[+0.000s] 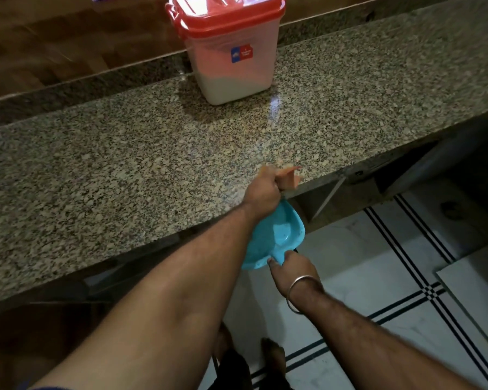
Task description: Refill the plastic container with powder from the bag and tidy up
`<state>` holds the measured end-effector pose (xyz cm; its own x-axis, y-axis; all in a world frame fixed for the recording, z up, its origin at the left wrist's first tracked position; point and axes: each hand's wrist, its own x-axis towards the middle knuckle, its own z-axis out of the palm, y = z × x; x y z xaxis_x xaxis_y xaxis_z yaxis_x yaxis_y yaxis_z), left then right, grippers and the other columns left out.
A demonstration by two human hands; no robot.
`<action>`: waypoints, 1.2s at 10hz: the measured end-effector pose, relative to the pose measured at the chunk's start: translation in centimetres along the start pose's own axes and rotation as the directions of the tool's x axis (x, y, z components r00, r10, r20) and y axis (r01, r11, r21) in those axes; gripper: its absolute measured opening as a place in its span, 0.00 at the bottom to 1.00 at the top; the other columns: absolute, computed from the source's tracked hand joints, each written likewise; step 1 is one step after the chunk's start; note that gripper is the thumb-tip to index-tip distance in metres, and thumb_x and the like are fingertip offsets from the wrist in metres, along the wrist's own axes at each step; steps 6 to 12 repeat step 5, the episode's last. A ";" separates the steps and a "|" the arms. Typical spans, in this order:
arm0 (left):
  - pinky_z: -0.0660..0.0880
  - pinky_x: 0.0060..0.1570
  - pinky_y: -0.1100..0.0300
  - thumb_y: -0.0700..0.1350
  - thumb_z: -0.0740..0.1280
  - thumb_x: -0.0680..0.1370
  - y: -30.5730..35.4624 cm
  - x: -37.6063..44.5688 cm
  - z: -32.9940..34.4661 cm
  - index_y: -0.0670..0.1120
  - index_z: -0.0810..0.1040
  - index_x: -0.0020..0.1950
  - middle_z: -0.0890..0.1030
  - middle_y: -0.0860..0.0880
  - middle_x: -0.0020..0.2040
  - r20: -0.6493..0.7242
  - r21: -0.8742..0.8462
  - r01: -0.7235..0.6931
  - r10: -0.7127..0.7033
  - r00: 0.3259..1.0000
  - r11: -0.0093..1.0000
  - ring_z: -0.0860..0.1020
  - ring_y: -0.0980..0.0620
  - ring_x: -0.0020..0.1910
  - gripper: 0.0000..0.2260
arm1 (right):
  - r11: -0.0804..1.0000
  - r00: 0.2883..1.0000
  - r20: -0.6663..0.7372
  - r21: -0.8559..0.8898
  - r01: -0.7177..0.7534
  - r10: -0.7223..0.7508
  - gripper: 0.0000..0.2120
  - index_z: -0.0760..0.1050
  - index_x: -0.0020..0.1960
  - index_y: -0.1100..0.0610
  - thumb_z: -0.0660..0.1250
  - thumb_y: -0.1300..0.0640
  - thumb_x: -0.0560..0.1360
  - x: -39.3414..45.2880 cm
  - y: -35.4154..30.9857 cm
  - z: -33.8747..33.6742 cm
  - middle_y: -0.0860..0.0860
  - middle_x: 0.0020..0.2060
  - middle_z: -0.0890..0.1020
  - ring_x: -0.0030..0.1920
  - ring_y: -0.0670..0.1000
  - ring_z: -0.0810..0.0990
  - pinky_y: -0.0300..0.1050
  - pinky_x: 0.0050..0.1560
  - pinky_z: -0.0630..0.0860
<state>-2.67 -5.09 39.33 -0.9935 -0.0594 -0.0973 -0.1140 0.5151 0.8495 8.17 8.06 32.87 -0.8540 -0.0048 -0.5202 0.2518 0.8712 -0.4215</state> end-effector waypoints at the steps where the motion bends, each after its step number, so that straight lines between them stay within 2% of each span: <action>1: 0.83 0.49 0.51 0.51 0.59 0.84 -0.8 -2.7 -1.3 0.57 0.75 0.60 0.84 0.53 0.48 -0.060 -0.022 0.065 -0.067 0.996 0.998 0.86 0.50 0.49 0.08 | 0.999 0.999 0.014 0.017 0.035 -0.035 0.18 0.79 0.55 0.54 0.65 0.41 0.79 -0.5 0.4 -0.2 0.55 0.52 0.84 0.52 0.59 0.82 0.47 0.49 0.76; 2: 0.82 0.50 0.52 0.42 0.58 0.85 -2.1 -5.9 -3.3 0.51 0.77 0.69 0.82 0.54 0.51 -0.223 -0.076 0.194 -0.206 0.953 0.978 0.83 0.52 0.51 0.15 | 0.997 0.996 0.039 0.016 0.081 -0.081 0.19 0.80 0.57 0.56 0.66 0.41 0.79 -1.5 0.1 0.3 0.56 0.53 0.84 0.53 0.59 0.82 0.45 0.48 0.74; 3: 0.86 0.55 0.44 0.45 0.60 0.82 -3.1 -10.0 -6.1 0.51 0.80 0.66 0.87 0.48 0.55 -0.272 -0.425 0.271 -0.407 0.872 0.864 0.87 0.48 0.53 0.15 | 0.989 0.984 0.108 -0.018 0.148 -0.145 0.20 0.81 0.57 0.56 0.66 0.40 0.78 -2.6 -0.8 2.1 0.56 0.53 0.85 0.53 0.61 0.83 0.47 0.49 0.77; 4: 0.86 0.44 0.60 0.38 0.62 0.87 -4.0 -16.0 -9.3 0.49 0.80 0.63 0.86 0.50 0.53 -0.311 -0.684 0.203 -0.531 0.788 0.701 0.86 0.56 0.46 0.11 | 0.954 0.946 0.200 -0.107 0.279 -0.254 0.22 0.81 0.57 0.57 0.66 0.40 0.79 -4.2 -1.9 5.1 0.59 0.55 0.85 0.55 0.62 0.83 0.47 0.50 0.75; 5: 0.85 0.47 0.59 0.36 0.62 0.86 -5.7 -22.7 -11.6 0.50 0.84 0.58 0.88 0.54 0.47 -0.416 -0.757 0.109 -0.604 0.680 0.644 0.86 0.54 0.46 0.14 | 0.908 0.905 0.309 -0.208 0.363 -0.292 0.22 0.81 0.58 0.58 0.65 0.40 0.79 -6.6 -3.5 8.0 0.59 0.57 0.85 0.58 0.63 0.82 0.47 0.50 0.74; 12: 0.85 0.47 0.59 0.36 0.62 0.86 -5.7 -22.7 -11.6 0.50 0.84 0.58 0.88 0.54 0.47 -0.416 -0.757 0.109 -0.604 0.680 0.644 0.86 0.54 0.46 0.14 | 0.908 0.905 0.309 -0.208 0.363 -0.292 0.22 0.81 0.58 0.58 0.65 0.40 0.79 -6.6 -3.5 8.0 0.59 0.57 0.85 0.58 0.63 0.82 0.47 0.50 0.74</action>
